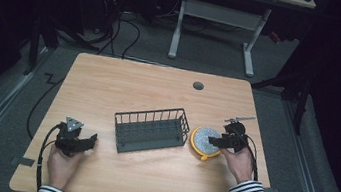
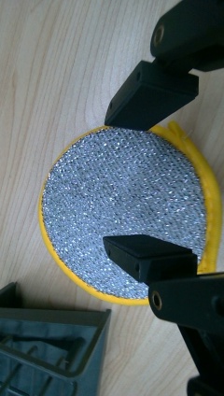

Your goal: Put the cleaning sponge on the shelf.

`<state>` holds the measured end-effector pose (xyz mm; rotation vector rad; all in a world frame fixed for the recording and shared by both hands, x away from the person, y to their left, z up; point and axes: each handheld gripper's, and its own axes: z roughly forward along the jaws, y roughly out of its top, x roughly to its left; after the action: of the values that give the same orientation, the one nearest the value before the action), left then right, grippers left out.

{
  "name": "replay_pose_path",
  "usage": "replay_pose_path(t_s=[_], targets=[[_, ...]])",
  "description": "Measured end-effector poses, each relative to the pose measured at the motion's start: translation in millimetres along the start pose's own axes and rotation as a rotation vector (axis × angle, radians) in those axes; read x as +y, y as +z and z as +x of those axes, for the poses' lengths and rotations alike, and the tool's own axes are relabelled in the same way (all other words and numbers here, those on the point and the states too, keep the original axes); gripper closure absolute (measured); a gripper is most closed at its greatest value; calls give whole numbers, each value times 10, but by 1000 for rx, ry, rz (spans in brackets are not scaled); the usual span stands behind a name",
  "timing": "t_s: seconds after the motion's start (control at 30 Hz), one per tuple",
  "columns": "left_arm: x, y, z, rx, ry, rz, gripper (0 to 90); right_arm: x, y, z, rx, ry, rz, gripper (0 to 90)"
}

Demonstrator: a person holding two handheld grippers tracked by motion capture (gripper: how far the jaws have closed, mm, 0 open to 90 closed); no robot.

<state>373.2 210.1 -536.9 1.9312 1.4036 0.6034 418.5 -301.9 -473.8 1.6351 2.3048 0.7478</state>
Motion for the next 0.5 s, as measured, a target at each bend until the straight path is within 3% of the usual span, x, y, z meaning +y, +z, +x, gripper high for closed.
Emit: replay_pose_path(t_s=[0.2, 0.5], targets=[[1, 1, -4, 3, -2, 1, 271, 73, 89, -76, 8, 51, 28, 319], [1, 1, -2, 2, 0, 1, 268, 131, 225, -71, 32, 66, 71, 321]])
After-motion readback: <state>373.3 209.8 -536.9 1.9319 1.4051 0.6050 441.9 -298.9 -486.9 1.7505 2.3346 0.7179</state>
